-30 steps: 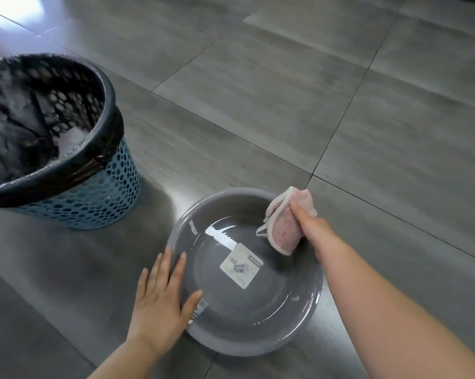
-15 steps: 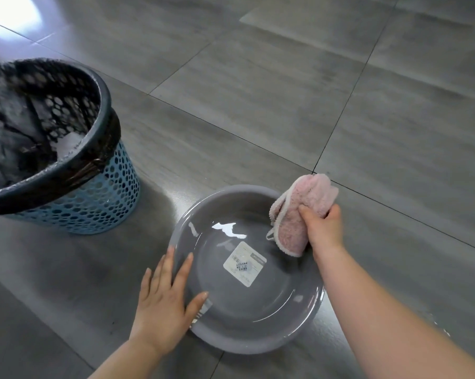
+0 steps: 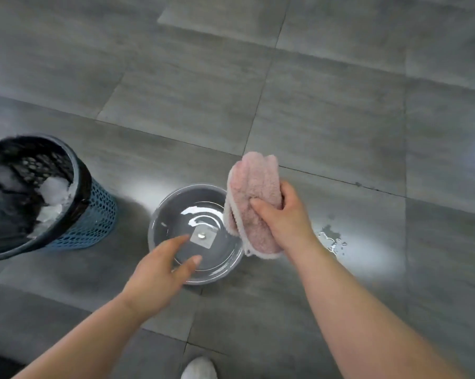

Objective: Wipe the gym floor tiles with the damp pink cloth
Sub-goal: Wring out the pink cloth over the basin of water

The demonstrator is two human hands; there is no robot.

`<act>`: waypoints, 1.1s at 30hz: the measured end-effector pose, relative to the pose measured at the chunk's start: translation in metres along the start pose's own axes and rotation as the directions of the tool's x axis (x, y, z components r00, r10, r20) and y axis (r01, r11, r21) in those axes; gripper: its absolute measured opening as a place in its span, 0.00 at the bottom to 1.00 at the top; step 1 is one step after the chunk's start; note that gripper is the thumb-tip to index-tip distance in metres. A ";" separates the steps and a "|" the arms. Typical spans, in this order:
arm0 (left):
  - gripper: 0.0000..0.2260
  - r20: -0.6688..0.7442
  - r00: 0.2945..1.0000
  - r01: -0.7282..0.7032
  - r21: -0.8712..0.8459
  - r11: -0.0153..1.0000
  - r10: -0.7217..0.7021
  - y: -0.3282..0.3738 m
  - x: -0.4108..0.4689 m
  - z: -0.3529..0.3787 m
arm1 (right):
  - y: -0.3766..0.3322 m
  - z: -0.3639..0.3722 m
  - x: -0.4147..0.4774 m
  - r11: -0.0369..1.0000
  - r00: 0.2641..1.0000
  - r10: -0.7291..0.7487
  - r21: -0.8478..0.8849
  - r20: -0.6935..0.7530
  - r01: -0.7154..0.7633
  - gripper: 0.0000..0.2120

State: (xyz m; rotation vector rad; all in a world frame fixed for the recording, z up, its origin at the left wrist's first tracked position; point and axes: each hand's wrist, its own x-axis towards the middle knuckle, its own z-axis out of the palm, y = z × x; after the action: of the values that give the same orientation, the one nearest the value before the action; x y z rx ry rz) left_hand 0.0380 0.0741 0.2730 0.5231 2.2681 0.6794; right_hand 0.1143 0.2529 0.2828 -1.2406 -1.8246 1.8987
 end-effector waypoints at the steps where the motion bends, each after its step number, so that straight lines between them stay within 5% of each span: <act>1: 0.20 0.071 0.997 0.003 -0.091 0.996 0.004 0.032 -0.016 -0.005 | -0.018 -0.013 -0.021 1.000 1.000 0.016 -0.004 -0.003 -0.016 0.17; 4: 0.08 0.259 0.966 0.104 -0.355 0.929 -0.010 0.126 -0.066 -0.023 | -0.076 -0.053 -0.092 0.998 0.998 0.056 0.036 0.002 -0.056 0.15; 9: 0.16 0.484 0.873 0.283 -0.597 0.750 0.056 0.228 -0.152 -0.035 | -0.142 -0.108 -0.213 0.972 0.986 0.158 0.185 -0.059 -0.145 0.13; 11: 0.17 0.548 0.829 0.269 -0.568 0.778 0.113 0.256 -0.194 -0.033 | -0.152 -0.129 -0.262 0.946 0.968 0.210 0.277 -0.135 -0.166 0.13; 14: 0.04 0.619 0.759 0.141 -0.460 0.877 0.202 0.281 -0.252 -0.015 | -0.149 -0.153 -0.338 0.929 0.921 0.245 0.344 -0.304 -0.134 0.11; 21: 0.06 0.838 0.467 -0.133 -0.247 0.960 0.281 0.295 -0.413 0.054 | -0.117 -0.180 -0.530 0.880 0.638 0.363 0.475 -0.679 0.005 0.12; 26: 0.06 0.924 0.303 -0.204 -0.176 0.963 0.233 0.271 -0.515 0.103 | -0.080 -0.183 -0.648 0.872 0.492 0.398 0.486 -0.774 0.058 0.12; 33: 0.06 0.960 0.196 -0.321 -0.130 0.938 0.201 0.212 -0.716 0.200 | 0.003 -0.204 -0.858 0.870 0.314 0.449 0.490 -0.836 0.059 0.11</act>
State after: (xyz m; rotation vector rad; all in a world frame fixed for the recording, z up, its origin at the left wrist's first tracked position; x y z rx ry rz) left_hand 0.6998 -0.0819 0.6417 1.0519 0.9624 0.2076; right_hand 0.7842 -0.1829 0.6548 -1.8547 -0.5480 1.0234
